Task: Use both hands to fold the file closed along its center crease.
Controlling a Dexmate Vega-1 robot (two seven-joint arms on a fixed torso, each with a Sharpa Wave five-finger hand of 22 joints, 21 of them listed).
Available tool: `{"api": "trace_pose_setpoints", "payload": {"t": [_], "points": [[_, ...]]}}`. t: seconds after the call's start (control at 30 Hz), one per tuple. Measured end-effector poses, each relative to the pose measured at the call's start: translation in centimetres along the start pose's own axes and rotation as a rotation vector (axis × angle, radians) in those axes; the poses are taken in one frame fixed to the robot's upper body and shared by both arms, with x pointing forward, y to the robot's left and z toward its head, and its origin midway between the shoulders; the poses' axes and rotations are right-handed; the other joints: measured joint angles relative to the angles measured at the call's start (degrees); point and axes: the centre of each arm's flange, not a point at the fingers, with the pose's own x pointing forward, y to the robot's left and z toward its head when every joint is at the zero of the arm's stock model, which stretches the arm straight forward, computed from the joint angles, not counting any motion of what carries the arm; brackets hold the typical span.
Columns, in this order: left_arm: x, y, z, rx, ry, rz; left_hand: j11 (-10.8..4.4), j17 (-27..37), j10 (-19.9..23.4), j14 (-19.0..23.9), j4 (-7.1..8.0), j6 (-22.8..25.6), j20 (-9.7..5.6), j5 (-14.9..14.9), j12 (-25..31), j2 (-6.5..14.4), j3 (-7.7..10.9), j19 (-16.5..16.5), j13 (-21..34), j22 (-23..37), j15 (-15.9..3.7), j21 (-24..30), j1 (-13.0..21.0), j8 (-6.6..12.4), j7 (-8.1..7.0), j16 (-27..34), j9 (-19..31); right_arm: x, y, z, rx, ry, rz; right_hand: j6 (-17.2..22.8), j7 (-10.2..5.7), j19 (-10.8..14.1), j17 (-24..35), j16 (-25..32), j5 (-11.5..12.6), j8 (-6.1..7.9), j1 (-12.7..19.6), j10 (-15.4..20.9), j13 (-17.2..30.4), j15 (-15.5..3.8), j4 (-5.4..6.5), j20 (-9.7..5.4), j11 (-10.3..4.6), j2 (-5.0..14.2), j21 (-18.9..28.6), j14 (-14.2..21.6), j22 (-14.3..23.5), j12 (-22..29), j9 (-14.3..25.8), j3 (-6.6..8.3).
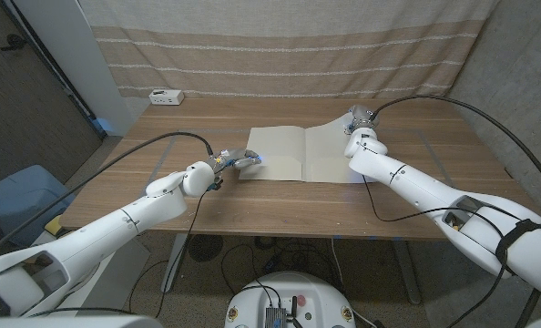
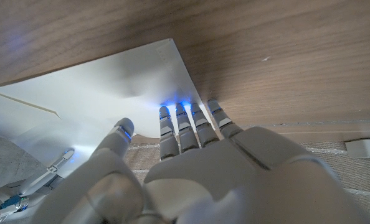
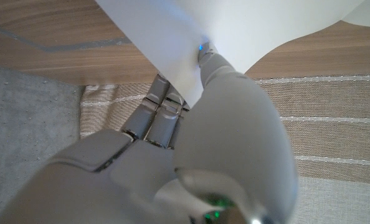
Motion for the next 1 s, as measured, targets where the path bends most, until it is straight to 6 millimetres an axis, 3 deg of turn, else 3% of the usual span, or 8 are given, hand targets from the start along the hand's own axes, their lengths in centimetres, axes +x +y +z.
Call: {"api": "trace_pose_setpoints", "payload": {"t": [0.07,0.17,0.27,0.4,0.57,0.6,0.73,1.0], "points": [[0.0,0.0,0.0,0.002,0.000,-0.001,0.00,0.00,0.00,0.00,0.00,0.00,0.00,0.00,0.00,0.00,0.00,-0.01,0.00,0.00,0.00,0.00,0.00,0.00,0.00,-0.02,0.00,0.0,-0.6,0.5,0.005,0.001,0.007,0.62,-0.62,-0.22,0.57,-2.39,-0.16,-0.14,-0.81,1.02,-0.74,-0.17,0.30,0.35,-0.36,0.73,0.81,-0.15,-0.52,0.01,0.00,-0.29],[0.0,-0.1,0.1,0.003,-0.001,-0.001,0.00,0.04,0.00,0.00,0.00,0.00,0.00,0.00,0.00,-0.01,0.00,-0.01,-0.01,0.00,0.00,0.00,-0.01,0.00,0.00,-0.02,0.00,-0.1,-1.2,1.2,0.005,0.009,0.025,2.43,-0.84,-0.81,-3.24,-7.25,-0.19,-0.14,-2.64,2.25,-1.84,-4.02,0.29,0.40,-1.17,0.06,1.80,1.28,-1.52,0.00,0.00,-0.27],[0.0,-0.1,0.1,0.004,-0.002,-0.001,0.00,0.04,0.00,0.00,-0.01,0.00,0.00,0.00,0.00,0.06,0.01,-0.01,-0.01,0.01,0.01,-0.36,-0.52,0.00,0.00,-0.02,0.00,-0.2,-1.7,2.0,0.014,0.020,0.052,3.26,-1.01,-1.87,-5.97,-9.93,0.19,-0.14,-3.15,2.53,-2.35,-4.97,-0.10,0.53,-1.27,-0.43,1.99,1.23,-2.06,-0.30,0.00,0.30],[-0.1,-0.2,0.2,0.004,-0.004,-0.002,0.00,0.04,0.00,-0.03,0.01,0.02,0.01,0.00,0.00,0.07,0.02,-0.02,-0.01,0.01,0.03,-0.49,-0.52,0.00,0.01,-0.02,0.00,-0.4,-2.3,2.6,0.045,0.036,0.091,3.26,-1.01,-2.10,-6.30,-9.32,0.28,-0.14,-4.00,2.53,-2.82,-4.20,-0.01,0.69,-1.27,-0.01,2.89,3.02,-2.55,-0.78,0.00,0.56],[-0.1,-0.3,0.3,0.005,-0.004,-0.003,-0.84,0.02,0.84,0.27,0.67,1.75,-0.19,0.00,0.00,0.45,0.21,0.20,-0.02,0.01,0.20,-0.49,-0.90,0.27,0.84,-0.03,0.00,-0.5,-3.0,3.2,0.117,0.053,0.156,2.80,-0.56,0.55,-2.81,-5.37,0.29,-0.57,-5.27,2.61,-2.26,-2.11,-0.01,1.23,-1.32,0.76,5.30,5.60,-2.86,-0.79,0.00,0.56],[-0.1,-0.3,0.3,0.006,-0.004,-0.004,-1.07,0.02,1.07,0.39,0.67,1.99,-0.19,0.00,0.00,0.57,0.21,0.20,-0.03,0.01,0.07,-0.49,-1.02,0.28,1.11,-0.03,0.00,-0.5,-3.4,3.4,0.129,0.051,0.157,2.62,-0.38,1.00,-2.33,-4.84,0.29,-0.57,-5.27,3.24,-2.26,-2.09,-0.01,1.29,-0.77,0.77,5.68,6.29,-2.86,-0.77,0.01,0.56],[-0.1,-0.4,0.3,0.014,-0.006,-0.005,-1.75,0.02,2.18,0.46,0.89,3.55,0.03,0.00,-0.01,0.88,0.44,0.44,-0.18,0.01,0.00,-0.68,-1.33,0.67,1.00,-0.03,-0.01,-0.4,-4.0,3.9,0.192,0.065,0.226,2.21,0.03,1.93,-0.73,-4.06,0.29,-0.79,-5.87,3.22,-2.26,-4.76,-0.16,1.72,-0.75,1.38,6.65,9.60,-3.11,-0.33,0.01,0.72],[-0.1,-0.4,0.5,0.041,-0.011,-0.008,-1.53,-0.13,2.57,0.46,1.11,3.91,0.04,0.00,-0.01,0.90,0.66,0.45,-0.20,0.01,-0.01,-0.84,-1.35,0.67,1.00,-0.03,0.00,-0.2,-4.6,4.9,0.322,0.083,0.374,3.39,1.61,2.99,-0.40,-4.30,-0.13,-0.76,-5.97,2.89,-2.26,-4.82,-0.22,1.85,-0.41,1.56,8.11,10.36,-2.96,-0.24,0.01,1.43]]}}
